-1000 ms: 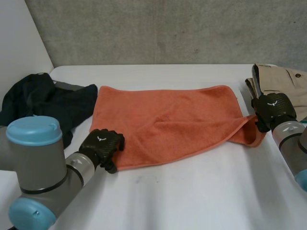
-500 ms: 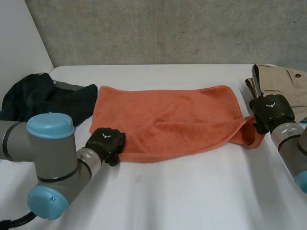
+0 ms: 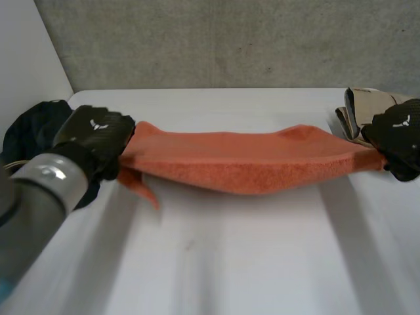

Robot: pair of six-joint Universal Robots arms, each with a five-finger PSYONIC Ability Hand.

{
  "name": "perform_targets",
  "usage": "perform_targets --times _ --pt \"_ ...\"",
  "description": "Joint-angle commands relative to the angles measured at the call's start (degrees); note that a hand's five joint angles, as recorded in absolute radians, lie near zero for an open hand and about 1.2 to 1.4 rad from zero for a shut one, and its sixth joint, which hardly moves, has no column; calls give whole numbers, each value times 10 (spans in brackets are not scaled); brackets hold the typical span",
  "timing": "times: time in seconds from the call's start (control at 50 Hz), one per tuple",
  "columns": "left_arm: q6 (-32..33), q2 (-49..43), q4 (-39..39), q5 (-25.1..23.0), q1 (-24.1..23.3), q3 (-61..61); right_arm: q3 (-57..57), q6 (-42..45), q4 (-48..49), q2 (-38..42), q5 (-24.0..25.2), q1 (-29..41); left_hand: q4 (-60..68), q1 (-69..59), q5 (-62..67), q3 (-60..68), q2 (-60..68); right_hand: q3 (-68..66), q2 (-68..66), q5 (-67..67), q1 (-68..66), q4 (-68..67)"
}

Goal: Fold the laundry.

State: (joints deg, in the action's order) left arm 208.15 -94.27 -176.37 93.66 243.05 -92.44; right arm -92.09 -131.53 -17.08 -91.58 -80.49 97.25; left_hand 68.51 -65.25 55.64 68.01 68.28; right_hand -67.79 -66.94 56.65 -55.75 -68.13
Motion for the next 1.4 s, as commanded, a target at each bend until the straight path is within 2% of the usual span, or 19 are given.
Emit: perform_targets --times 0.02,0.12,0.18,0.3,0.36,0.38,0.42,0.46,0.52,0.58,0.68,0.76,0.88,1.02,1.12,1.2,1.3,1.34,1.4 --pt "67 23 173 -12 0 -19 -2 87 -167 -15 41 5 115 -148 144 120 117 -122 -131 134 -242 -119" --pt "89 -91 116 -10 5 15 10 86 -140 118 39 17 115 -148 144 120 117 -122 -131 134 -242 -119" --pt "111 -173 66 -8 8 79 52 83 -104 192 19 42 115 -148 144 120 117 -122 -131 134 -242 -119" --pt "181 -281 -20 -8 29 264 223 26 -2 280 -76 94 115 -148 144 120 117 -122 -131 134 -242 -119" --pt "211 -289 -82 -14 28 336 291 2 59 291 -94 106 115 -148 144 120 117 -122 -131 134 -242 -119" --pt "221 -290 -142 -18 30 380 332 -13 117 288 -95 108 115 -148 144 120 117 -122 -131 134 -242 -119" --pt "223 -287 -222 -30 31 417 356 -25 175 281 -96 109 115 -148 144 120 117 -122 -131 134 -242 -119" --pt "218 -282 -314 -52 33 447 367 -42 284 260 -95 109 115 -148 144 120 117 -122 -131 134 -242 -119" --pt "206 -271 -388 -75 33 456 355 -52 404 218 -100 109 115 -148 144 120 117 -122 -131 134 -242 -119" --pt "185 -251 -376 -71 36 446 329 -51 427 186 -97 110 115 -148 144 120 117 -122 -131 134 -242 -119" --pt "114 -192 -323 -74 52 332 272 -58 393 177 -97 114 115 -148 144 120 117 -122 -131 134 -242 -119" --pt "89 -152 -310 -75 70 231 214 -59 369 171 -96 126 115 -148 144 120 117 -122 -131 134 -242 -119" --pt "91 -101 -262 -89 69 94 119 -58 294 142 -94 131 115 -148 144 120 117 -122 -131 134 -242 -119" --pt "114 -79 -163 -150 73 -34 5 -57 183 139 -81 127 115 -148 144 120 117 -122 -131 134 -242 -119" --pt "157 -134 -143 -159 79 -61 -47 -64 186 147 -47 117 115 -148 144 120 117 -122 -131 134 -242 -119" --pt "160 -181 -150 -158 79 -48 -64 -80 219 159 -32 97 115 -148 144 120 117 -122 -131 134 -242 -119" --pt "158 -217 -153 -157 72 -44 -65 -100 258 184 -34 87 -73 40 -44 -68 -71 -122 -131 134 -242 -119" --pt "156 -213 -158 -155 73 -48 -68 -106 280 186 -35 71 -232 199 -203 -227 -230 -122 -131 134 -242 -119" --pt "150 -190 -161 -152 73 -54 -75 -112 303 187 -35 43 -293 261 -265 -288 -291 -122 -131 134 -242 -119"
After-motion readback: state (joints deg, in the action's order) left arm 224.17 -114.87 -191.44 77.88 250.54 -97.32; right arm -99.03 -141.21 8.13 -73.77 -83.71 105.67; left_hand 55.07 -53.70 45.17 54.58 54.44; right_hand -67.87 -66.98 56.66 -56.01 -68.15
